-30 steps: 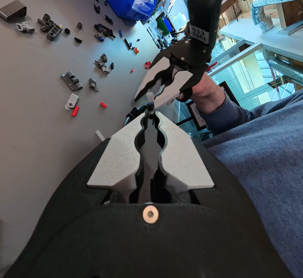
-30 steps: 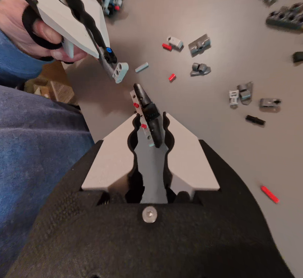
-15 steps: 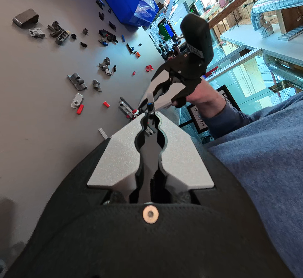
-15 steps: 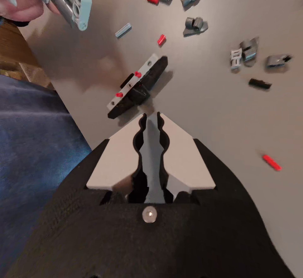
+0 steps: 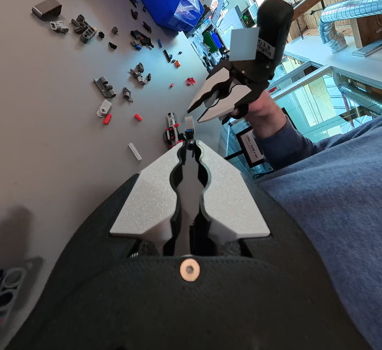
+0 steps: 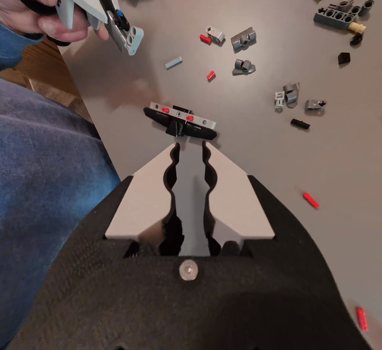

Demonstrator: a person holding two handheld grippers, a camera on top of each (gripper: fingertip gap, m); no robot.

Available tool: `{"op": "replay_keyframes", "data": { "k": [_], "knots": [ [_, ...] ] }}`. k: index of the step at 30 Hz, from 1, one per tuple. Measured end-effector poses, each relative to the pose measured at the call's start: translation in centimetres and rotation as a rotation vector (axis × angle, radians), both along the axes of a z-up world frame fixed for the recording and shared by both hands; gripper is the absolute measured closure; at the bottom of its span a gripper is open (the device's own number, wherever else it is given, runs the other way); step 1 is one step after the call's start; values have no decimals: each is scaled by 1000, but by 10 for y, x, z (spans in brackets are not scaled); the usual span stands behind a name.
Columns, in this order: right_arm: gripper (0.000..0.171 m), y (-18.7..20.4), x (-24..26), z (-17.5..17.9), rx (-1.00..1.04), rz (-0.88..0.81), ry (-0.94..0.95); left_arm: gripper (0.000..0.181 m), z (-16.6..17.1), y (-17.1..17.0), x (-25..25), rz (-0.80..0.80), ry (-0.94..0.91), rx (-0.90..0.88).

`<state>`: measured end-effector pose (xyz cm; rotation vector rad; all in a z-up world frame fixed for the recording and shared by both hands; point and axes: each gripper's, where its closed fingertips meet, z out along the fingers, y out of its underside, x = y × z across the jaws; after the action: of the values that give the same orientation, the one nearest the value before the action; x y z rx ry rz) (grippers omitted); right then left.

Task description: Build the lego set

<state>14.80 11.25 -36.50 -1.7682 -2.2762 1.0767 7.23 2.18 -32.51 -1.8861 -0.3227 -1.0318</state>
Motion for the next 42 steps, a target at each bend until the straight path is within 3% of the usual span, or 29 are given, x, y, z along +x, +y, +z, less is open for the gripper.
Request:
{"op": "replay_keyframes", "data": {
  "k": [8,26,36,42],
  "knots": [
    [150,-9,-5,2,66,71,44,176,-2,1,8,-24,-4,-10],
    [147,-38,-27,34,-4,183,192,176,-3,15,25,-24,-119,-7],
    [134,-53,-40,49,298,319,410,176,8,18,28,-39,-246,19],
    [150,-57,-41,44,367,363,423,176,10,17,29,-50,-286,23]
  ]
}}
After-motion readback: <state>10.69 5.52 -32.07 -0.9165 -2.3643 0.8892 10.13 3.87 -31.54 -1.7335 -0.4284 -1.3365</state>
